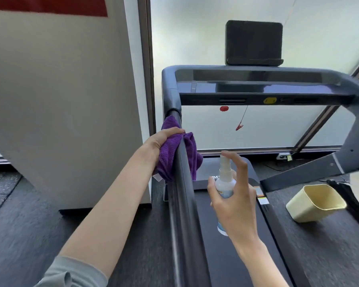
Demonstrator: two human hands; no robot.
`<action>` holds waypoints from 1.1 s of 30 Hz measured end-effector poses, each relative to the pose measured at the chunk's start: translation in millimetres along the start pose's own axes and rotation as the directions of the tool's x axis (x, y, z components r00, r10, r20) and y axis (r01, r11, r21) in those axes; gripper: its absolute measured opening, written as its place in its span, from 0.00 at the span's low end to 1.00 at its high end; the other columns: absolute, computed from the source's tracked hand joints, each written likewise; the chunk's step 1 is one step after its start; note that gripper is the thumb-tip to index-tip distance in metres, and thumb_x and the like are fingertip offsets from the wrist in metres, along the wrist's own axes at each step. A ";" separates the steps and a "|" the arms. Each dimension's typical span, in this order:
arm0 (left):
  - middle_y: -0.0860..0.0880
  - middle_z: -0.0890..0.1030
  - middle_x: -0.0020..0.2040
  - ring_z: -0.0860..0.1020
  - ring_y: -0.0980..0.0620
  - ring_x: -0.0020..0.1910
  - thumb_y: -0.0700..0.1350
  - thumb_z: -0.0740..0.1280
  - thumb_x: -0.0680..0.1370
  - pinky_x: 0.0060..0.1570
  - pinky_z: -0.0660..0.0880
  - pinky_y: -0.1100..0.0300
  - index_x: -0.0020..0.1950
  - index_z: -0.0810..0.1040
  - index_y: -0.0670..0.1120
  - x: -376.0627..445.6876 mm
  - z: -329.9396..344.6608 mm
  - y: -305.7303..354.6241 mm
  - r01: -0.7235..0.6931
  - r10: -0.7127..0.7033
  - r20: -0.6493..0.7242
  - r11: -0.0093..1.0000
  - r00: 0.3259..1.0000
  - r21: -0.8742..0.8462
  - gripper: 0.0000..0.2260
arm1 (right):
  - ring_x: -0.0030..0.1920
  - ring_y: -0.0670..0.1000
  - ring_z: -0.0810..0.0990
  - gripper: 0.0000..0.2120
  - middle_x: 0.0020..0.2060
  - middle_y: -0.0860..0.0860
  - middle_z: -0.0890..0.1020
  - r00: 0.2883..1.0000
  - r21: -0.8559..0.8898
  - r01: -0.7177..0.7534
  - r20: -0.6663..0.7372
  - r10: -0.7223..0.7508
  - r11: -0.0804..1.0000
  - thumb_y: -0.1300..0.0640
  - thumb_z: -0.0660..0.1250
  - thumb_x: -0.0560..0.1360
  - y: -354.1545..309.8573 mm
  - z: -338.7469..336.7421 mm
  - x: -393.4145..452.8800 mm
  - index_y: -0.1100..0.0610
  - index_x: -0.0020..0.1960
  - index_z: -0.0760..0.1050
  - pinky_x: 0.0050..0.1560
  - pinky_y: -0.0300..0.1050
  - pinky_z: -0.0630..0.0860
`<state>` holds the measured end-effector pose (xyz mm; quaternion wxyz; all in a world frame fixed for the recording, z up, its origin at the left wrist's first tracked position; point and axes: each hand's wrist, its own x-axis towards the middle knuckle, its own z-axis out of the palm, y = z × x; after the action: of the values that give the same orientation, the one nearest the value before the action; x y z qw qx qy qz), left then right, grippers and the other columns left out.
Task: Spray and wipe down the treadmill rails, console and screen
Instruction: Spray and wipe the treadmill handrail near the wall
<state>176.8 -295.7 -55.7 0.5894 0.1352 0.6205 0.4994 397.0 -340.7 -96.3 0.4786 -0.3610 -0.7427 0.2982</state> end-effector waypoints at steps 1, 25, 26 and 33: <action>0.40 0.83 0.46 0.81 0.43 0.40 0.50 0.77 0.67 0.50 0.79 0.50 0.56 0.79 0.40 5.1 0.5 8.4 0.004 -0.004 -0.021 1.000 1.000 0.030 0.23 | 0.27 0.53 0.76 0.31 0.29 0.48 0.75 1.000 -0.009 -0.006 -0.005 0.006 1.000 0.64 0.71 0.74 0.5 1.9 2.3 0.33 0.63 0.64 0.28 0.44 0.77; 0.40 0.83 0.49 0.82 0.43 0.41 0.49 0.79 0.66 0.46 0.81 0.50 0.56 0.77 0.38 -31.9 13.1 -40.0 -0.134 0.140 -0.094 0.989 0.986 0.070 0.24 | 0.25 0.50 0.76 0.30 0.33 0.45 0.77 0.992 -0.005 -0.037 -0.124 0.036 0.999 0.65 0.71 0.74 -25.4 -22.2 -48.6 0.38 0.63 0.65 0.28 0.52 0.79; 0.40 0.83 0.49 0.83 0.43 0.43 0.48 0.79 0.65 0.48 0.81 0.49 0.57 0.77 0.38 -39.2 14.3 -46.0 -0.147 0.155 -0.103 0.986 0.982 0.082 0.26 | 0.25 0.50 0.76 0.29 0.31 0.46 0.76 0.992 -0.008 -0.031 -0.123 0.030 0.999 0.65 0.71 0.74 -26.5 -25.4 -53.1 0.38 0.63 0.65 0.28 0.51 0.79; 0.40 0.84 0.47 0.82 0.45 0.35 0.46 0.79 0.66 0.39 0.81 0.55 0.50 0.80 0.39 -99.9 22.8 -92.3 -0.151 0.156 -0.103 0.987 0.982 0.059 0.18 | 0.25 0.52 0.77 0.30 0.34 0.49 0.77 0.994 0.003 0.008 -0.109 -0.008 1.000 0.65 0.71 0.74 -32.0 -50.5 -87.9 0.39 0.64 0.65 0.29 0.47 0.78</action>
<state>262.2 -403.7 -63.5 0.5113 0.1706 0.6516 0.5338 460.4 -426.0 -96.3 0.5203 -0.3729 -0.7163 0.2776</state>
